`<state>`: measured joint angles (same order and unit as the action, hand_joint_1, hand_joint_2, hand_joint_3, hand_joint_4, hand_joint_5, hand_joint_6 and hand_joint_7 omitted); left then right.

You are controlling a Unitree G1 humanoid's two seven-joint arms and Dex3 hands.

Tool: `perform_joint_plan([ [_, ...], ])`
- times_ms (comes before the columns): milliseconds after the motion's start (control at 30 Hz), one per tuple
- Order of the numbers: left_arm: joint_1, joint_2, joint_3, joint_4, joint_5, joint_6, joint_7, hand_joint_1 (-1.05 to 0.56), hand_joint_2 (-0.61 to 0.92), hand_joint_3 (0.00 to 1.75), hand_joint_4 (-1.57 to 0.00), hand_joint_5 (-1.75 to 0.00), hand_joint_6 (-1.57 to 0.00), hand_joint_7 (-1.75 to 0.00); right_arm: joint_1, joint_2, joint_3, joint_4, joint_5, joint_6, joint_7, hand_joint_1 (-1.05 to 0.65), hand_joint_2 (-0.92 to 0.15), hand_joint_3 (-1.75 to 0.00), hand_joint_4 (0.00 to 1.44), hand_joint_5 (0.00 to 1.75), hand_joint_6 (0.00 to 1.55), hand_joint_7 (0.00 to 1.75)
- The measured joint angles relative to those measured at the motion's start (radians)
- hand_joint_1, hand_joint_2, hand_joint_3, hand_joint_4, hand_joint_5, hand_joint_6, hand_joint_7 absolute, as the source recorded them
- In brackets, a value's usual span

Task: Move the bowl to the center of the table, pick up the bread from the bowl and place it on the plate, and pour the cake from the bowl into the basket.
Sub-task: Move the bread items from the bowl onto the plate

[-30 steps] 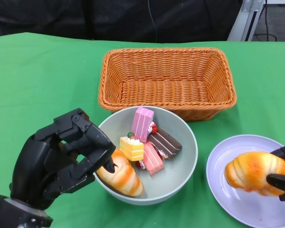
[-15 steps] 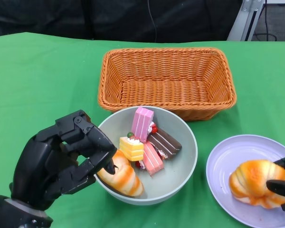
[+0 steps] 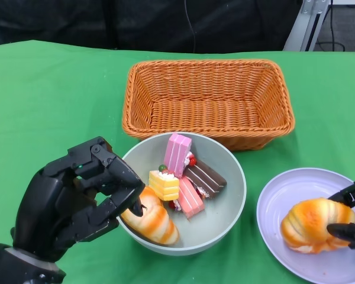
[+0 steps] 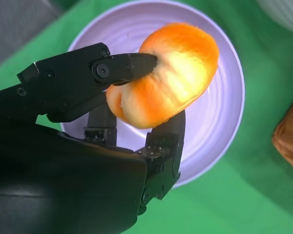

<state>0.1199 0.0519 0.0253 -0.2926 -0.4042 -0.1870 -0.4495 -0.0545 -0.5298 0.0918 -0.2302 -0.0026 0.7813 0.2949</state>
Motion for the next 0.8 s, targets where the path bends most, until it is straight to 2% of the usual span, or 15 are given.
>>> perform_joint_plan([
  [33,0.000,0.000,0.000,0.000,0.000,0.000,0.000,-0.19,0.92,0.33,-0.75,-1.60,-0.76,-1.23,0.012,0.000,0.000,0.000,-0.015,-0.036,-0.007,-0.20,-0.92,-0.21,0.52,0.82,0.67,0.32],
  [67,0.000,0.000,0.000,0.000,0.000,0.000,0.000,-0.19,0.92,0.34,-0.75,-1.60,-0.76,-1.23,0.020,0.000,0.001,0.001,-0.022,-0.063,-0.011,-0.20,-0.92,-0.20,0.52,0.78,0.68,0.28],
  [133,0.001,0.000,0.000,0.000,-0.001,0.000,0.000,-0.19,0.92,0.33,-0.76,-1.59,-0.76,-1.23,0.034,0.000,0.004,0.000,-0.051,-0.109,-0.017,-0.21,-0.92,-0.19,0.55,0.51,0.68,0.14],
  [267,0.001,0.000,0.000,0.000,-0.001,0.000,0.000,-0.19,0.92,0.33,-0.76,-1.59,-0.76,-1.23,0.062,-0.001,0.028,-0.015,-0.128,-0.188,-0.034,-0.22,-0.92,-0.16,0.63,0.21,0.66,0.02],
  [300,0.001,0.000,0.000,0.000,-0.001,0.000,0.000,-0.20,0.92,0.32,-0.76,-1.59,-0.76,-1.23,0.065,-0.003,0.038,-0.022,-0.149,-0.202,-0.035,-0.24,-0.92,-0.15,0.59,0.15,0.62,0.01],
  [533,0.001,0.000,0.000,0.000,-0.002,0.000,0.000,-0.20,0.92,0.31,-0.76,-1.59,-0.76,-1.23,0.097,-0.029,0.080,-0.054,-0.262,-0.305,-0.024,-0.31,-0.92,-0.17,0.39,0.01,0.40,0.00],
  [800,0.001,0.001,-0.002,0.000,-0.004,0.000,-0.001,-0.21,0.92,0.33,-0.76,-1.59,-0.76,-1.23,0.122,-0.029,0.080,-0.071,-0.320,-0.341,-0.006,-0.35,-0.92,-0.17,0.40,0.02,0.35,0.00],
])
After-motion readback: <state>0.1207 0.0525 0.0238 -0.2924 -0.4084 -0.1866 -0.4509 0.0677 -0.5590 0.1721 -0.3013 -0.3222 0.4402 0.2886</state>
